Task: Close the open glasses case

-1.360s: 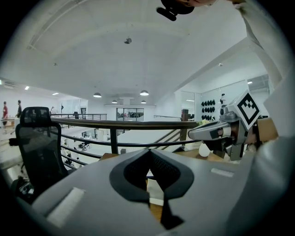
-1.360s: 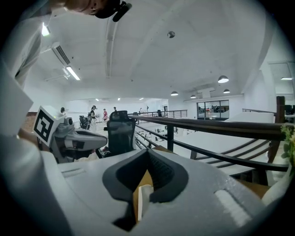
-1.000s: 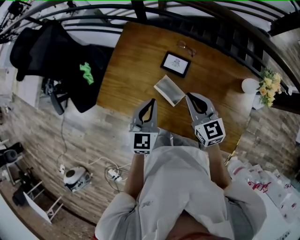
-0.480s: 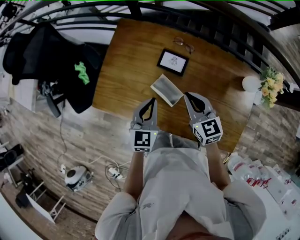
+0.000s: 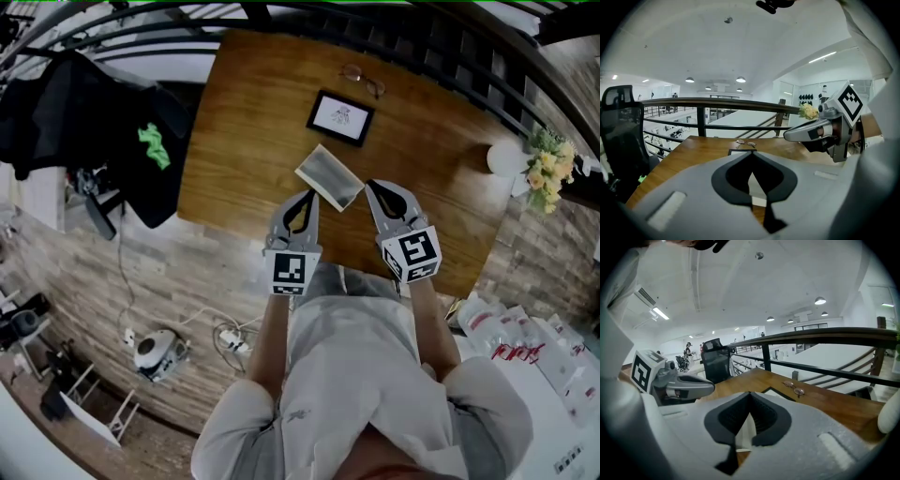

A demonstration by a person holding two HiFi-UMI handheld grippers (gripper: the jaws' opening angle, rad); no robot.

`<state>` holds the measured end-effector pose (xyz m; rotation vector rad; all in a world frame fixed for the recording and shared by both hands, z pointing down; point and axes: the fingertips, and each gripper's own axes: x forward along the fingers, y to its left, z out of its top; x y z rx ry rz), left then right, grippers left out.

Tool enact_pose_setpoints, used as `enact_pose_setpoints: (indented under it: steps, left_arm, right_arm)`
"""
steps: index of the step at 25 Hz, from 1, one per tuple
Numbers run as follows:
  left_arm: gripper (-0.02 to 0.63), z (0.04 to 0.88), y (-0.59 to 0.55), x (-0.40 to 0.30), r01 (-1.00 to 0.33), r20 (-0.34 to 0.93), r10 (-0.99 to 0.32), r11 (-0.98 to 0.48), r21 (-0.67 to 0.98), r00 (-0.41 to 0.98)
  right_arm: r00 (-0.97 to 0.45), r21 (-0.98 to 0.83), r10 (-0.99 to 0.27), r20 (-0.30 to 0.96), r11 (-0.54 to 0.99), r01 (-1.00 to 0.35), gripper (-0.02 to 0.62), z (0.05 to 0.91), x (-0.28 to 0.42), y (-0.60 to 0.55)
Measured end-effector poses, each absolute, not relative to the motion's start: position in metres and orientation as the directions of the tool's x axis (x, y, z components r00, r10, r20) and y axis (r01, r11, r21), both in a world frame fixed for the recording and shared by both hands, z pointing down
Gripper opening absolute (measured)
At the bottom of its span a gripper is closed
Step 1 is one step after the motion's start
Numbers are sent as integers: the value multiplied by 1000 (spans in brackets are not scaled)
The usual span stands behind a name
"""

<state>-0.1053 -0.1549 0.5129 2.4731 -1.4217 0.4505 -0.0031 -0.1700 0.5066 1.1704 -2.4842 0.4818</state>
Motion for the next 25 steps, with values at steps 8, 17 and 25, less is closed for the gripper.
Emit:
enact_pose_setpoints:
  steps: [8,17,25]
  left_arm:
    - [18,546,-168,-88,-859,419,-760,-499,110,496]
    - [20,583,-173,-68,-845,470,-715,-515,147,517]
    - [20,611,-174,-59,-835,510,-678,-523,173,530]
  right_arm:
    - [-582,-182,-645,495,578,-795,3,540,2,-177]
    - [-585,-220,-615,530,566,-795,3,573,7,-186]
    - [-582,-226,-585,565,569,-791,3,597,13,-190]
